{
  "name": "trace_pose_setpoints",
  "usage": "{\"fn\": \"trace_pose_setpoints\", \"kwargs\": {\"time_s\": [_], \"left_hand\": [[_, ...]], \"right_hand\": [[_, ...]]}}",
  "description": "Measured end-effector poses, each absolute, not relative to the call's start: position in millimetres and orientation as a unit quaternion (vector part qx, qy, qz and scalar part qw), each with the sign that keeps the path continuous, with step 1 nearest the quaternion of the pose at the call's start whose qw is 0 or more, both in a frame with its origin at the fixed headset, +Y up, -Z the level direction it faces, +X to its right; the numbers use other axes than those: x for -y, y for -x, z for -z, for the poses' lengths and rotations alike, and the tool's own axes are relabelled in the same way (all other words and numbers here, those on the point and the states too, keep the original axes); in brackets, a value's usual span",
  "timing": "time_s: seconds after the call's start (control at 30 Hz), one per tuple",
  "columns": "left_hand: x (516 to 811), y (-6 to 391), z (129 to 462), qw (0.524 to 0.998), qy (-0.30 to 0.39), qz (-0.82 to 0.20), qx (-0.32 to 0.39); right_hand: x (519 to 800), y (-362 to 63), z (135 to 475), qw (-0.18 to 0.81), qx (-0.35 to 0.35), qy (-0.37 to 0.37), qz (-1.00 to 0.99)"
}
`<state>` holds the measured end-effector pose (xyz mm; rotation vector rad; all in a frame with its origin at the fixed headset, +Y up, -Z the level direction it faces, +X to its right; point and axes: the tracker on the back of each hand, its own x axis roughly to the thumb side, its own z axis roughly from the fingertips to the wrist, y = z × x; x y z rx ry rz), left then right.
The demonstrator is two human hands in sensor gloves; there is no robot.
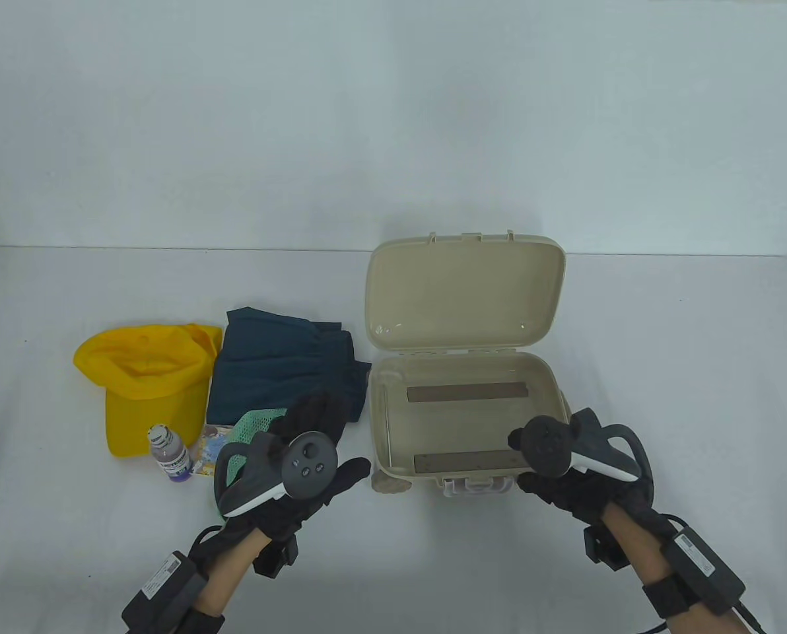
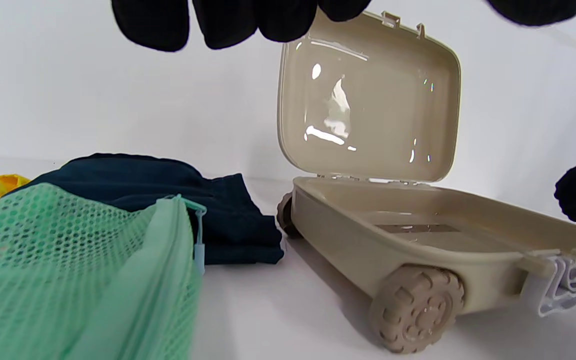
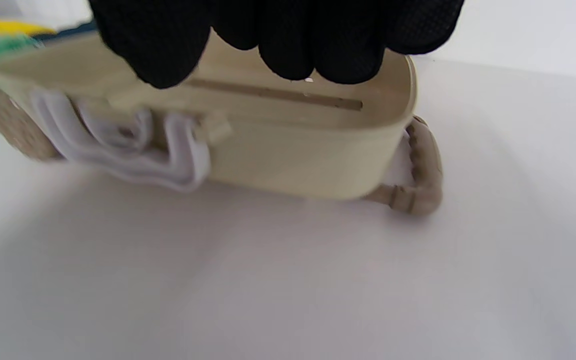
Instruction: Pack suitcase
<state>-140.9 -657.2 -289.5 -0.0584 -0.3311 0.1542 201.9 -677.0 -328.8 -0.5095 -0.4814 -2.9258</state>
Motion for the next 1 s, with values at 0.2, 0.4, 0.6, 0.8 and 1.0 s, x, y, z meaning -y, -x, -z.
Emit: {"fn": "trace_pose_setpoints", "kwargs": {"time_s": [0.2, 0.4, 0.6, 0.8, 1.0], "left_hand": [[669, 142, 290, 0.981, 0.045, -0.092, 0.165], [672, 145, 291, 0.981, 0.047, -0.092, 0.162], [674, 151, 291, 0.980, 0.055, -0.108, 0.157], [674, 153, 293, 0.979, 0.057, -0.118, 0.154], [675, 154, 292, 0.979, 0.057, -0.120, 0.156]], "right_hand": [[707, -194, 327, 0.154, 0.116, 0.156, 0.969], [708, -198, 335, 0.145, 0.105, 0.154, 0.972], [707, -210, 342, 0.132, 0.129, 0.133, 0.974], [706, -230, 345, 0.119, 0.144, 0.093, 0.978], [705, -252, 346, 0.110, 0.163, 0.051, 0.979]]}}
